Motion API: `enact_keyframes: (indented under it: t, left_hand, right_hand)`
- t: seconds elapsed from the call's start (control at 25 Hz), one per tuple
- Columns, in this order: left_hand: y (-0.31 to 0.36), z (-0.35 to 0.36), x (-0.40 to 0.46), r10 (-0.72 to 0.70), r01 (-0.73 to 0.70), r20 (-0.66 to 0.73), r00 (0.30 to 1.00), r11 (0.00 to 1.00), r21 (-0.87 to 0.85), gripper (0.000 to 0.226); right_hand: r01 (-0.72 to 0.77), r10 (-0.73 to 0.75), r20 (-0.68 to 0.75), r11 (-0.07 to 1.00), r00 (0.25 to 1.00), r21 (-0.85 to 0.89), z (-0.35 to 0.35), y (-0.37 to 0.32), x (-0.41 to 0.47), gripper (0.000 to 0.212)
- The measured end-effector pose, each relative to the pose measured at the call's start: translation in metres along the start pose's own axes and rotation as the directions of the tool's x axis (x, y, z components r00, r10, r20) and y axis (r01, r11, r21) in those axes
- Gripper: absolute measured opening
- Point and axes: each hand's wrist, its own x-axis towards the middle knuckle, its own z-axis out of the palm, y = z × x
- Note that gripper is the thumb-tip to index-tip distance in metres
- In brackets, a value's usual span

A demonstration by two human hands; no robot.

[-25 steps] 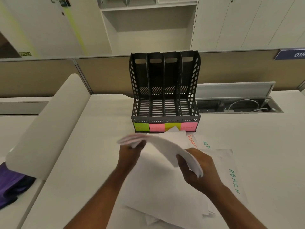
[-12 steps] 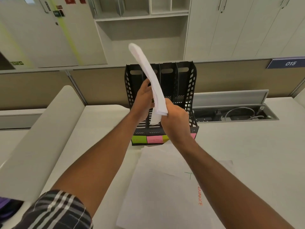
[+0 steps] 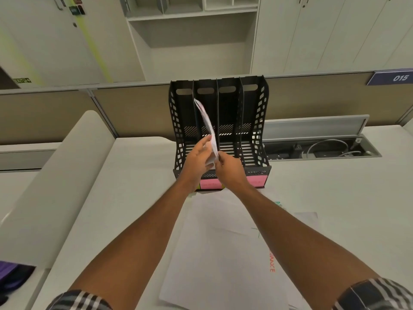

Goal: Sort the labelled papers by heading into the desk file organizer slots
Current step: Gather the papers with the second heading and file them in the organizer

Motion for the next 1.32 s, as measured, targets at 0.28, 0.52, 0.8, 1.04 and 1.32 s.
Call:
enact_keyframes:
  t: [0.28,0.52,0.8,1.04,1.32]
  left_hand:
    - [-0.07,-0.006,-0.075,-0.008,0.095,-0.211,0.977,0.91,0.404,0.039]
    - [-0.15,-0.028,-0.173,-0.073,0.345,-0.371,0.926,0.567,0.748,0.041]
    - [-0.16,-0.027,-0.211,-0.127,0.404,-0.412,0.902,0.583,0.705,0.045]
    - [-0.168,-0.031,-0.227,-0.276,0.486,-0.533,0.8,0.818,0.306,0.016]
    - [-0.147,-0.024,-0.22,0.093,0.253,-0.387,0.918,0.614,0.748,0.073]
  right_hand:
    - [-0.163,0.185,-0.132,0.974,0.974,0.159,-0.046,0.06,-0.066,0.017]
    - [-0.576,0.615,-0.066,0.767,0.786,0.282,-0.057,0.149,-0.197,0.027]
    - [-0.59,0.589,-0.042,0.804,0.807,-0.075,-0.027,0.149,-0.269,0.045]
    - [-0.584,0.586,-0.05,0.81,0.809,0.049,-0.031,0.141,-0.263,0.04]
    - [-0.394,0.399,-0.159,0.917,0.903,0.061,-0.04,0.148,-0.264,0.022]
